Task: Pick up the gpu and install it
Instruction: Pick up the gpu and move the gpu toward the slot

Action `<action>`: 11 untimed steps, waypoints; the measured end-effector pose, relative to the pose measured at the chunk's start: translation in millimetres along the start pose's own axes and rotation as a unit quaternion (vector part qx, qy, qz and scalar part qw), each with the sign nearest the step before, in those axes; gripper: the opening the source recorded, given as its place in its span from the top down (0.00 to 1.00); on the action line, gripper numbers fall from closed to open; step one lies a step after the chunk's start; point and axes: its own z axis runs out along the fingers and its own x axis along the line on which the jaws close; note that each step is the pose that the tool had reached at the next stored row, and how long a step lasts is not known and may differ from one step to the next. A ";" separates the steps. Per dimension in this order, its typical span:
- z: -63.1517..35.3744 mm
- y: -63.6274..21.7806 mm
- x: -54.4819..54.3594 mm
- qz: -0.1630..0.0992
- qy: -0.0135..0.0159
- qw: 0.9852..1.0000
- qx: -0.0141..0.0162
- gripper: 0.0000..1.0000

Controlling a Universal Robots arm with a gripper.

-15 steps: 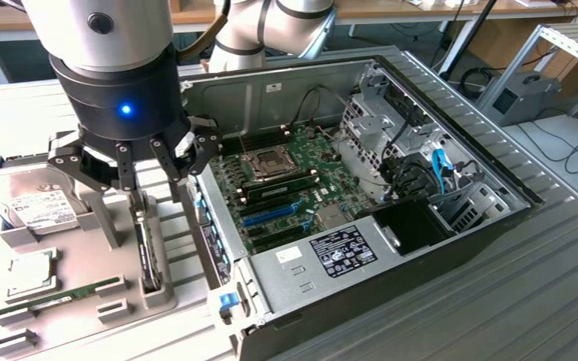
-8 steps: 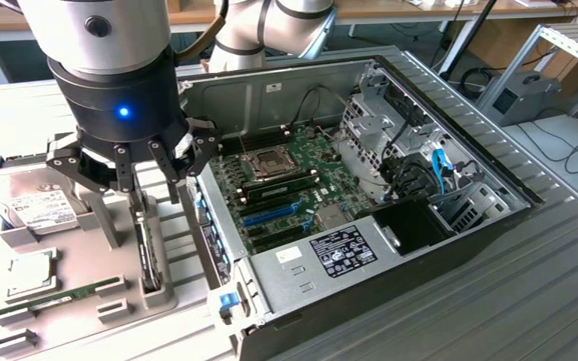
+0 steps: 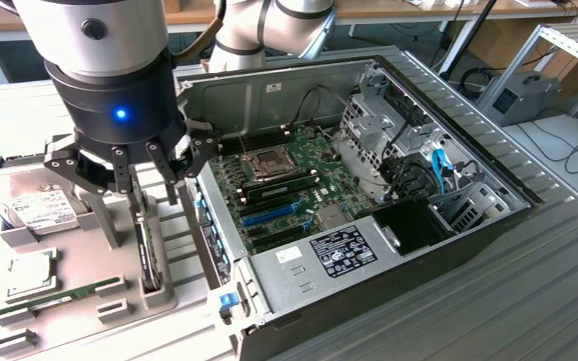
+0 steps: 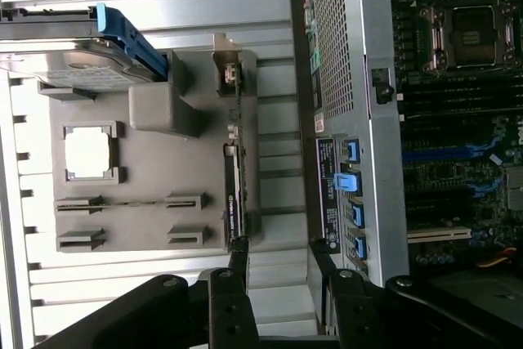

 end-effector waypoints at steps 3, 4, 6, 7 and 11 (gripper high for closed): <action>0.7 -0.1 1.0 0.000 0.000 1.000 0.000 0.58; 0.9 -0.1 1.3 0.000 0.000 1.000 0.000 0.58; 1.2 -0.2 1.7 0.000 0.000 1.000 0.000 0.58; 1.4 -0.2 1.9 0.000 0.000 1.000 0.000 0.58; 2.1 -0.3 2.5 0.000 0.000 1.000 0.000 0.58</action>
